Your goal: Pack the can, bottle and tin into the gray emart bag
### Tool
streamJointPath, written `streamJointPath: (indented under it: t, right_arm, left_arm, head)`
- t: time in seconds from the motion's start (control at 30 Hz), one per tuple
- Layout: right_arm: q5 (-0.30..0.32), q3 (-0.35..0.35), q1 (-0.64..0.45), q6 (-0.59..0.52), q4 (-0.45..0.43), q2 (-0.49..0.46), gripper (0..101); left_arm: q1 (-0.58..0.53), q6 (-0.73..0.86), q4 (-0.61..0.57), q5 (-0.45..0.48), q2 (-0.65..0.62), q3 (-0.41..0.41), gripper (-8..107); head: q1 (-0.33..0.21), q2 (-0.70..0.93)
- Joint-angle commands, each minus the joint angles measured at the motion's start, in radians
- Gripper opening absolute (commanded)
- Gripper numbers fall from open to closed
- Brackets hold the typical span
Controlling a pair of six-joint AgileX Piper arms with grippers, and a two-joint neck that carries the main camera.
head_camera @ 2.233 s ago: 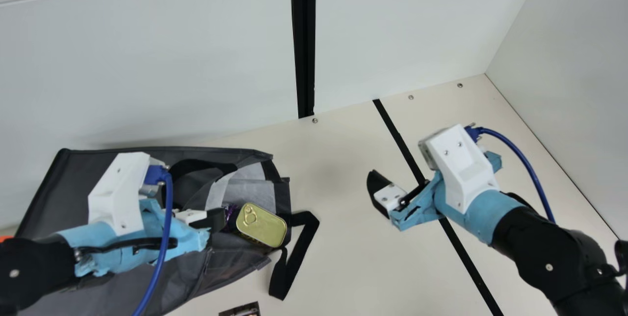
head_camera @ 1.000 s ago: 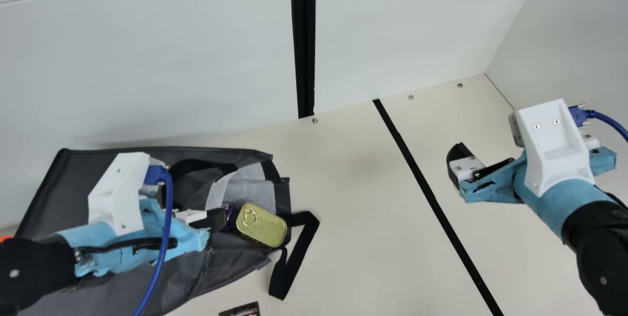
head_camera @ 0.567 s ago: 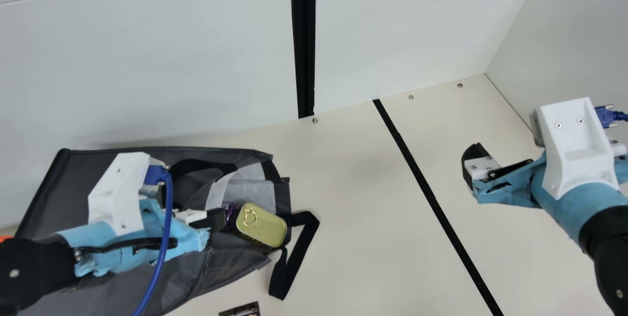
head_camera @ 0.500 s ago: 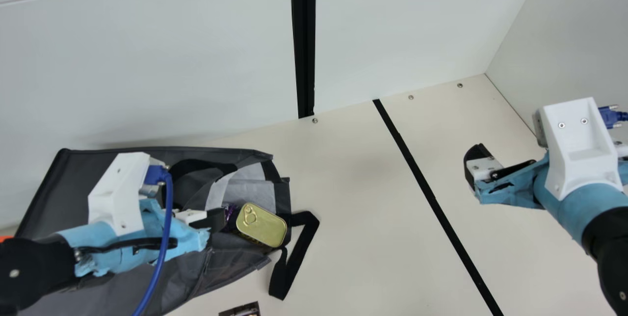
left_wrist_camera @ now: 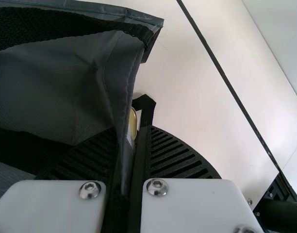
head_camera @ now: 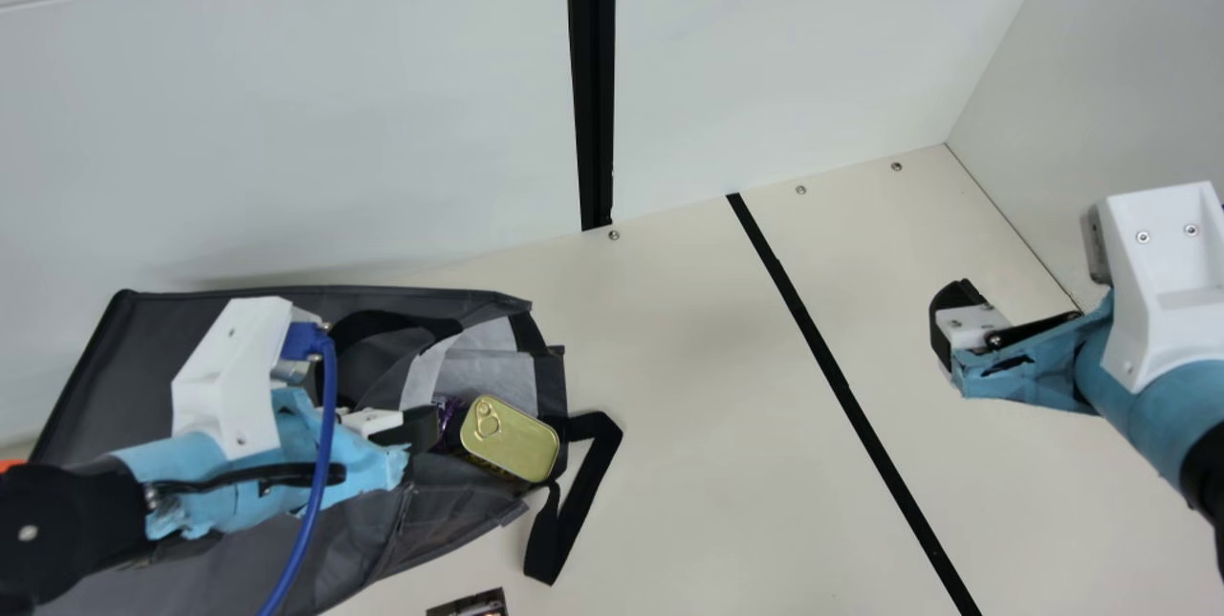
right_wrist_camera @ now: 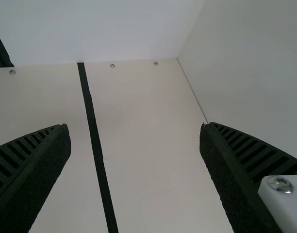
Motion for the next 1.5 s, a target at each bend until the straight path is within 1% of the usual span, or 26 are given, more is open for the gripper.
streamJointPath:
  t: [0.0, 0.2, 0.57, 1.0, 1.13, 1.47]
  right_arm:
    - [0.014, -0.012, -0.005, -0.003, 0.006, 0.0, 91]
    - [0.065, -0.05, -0.027, -0.008, 0.022, 0.003, 91]
    - [0.19, -0.125, -0.063, 0.0, 0.039, 0.015, 91]
    - [0.333, -0.21, -0.088, 0.039, 0.024, 0.042, 91]
    - [0.333, -0.198, -0.099, 0.042, 0.037, 0.045, 91]
    - [0.333, -0.17, -0.152, -0.002, 0.084, 0.04, 91]
  left_arm:
    - [0.0, 0.0, 0.0, 0.0, 0.0, 0.0, 10]
    - [0.0, 0.0, 0.0, 0.0, 0.0, 0.0, 10]
    - [0.0, 0.0, 0.0, 0.0, 0.0, 0.0, 10]
    - [0.0, 0.0, 0.0, 0.0, 0.0, 0.0, 10]
    - [0.0, 0.0, 0.0, 0.0, 0.0, 0.0, 10]
    - [0.0, 0.0, 0.0, 0.0, 0.0, 0.0, 10]
  head:
    - [-0.023, -0.001]
    - [-0.023, -0.001]
    - [-0.023, -0.001]
    - [-0.023, -0.001]
    - [-0.023, -0.001]
    - [-0.023, -0.001]
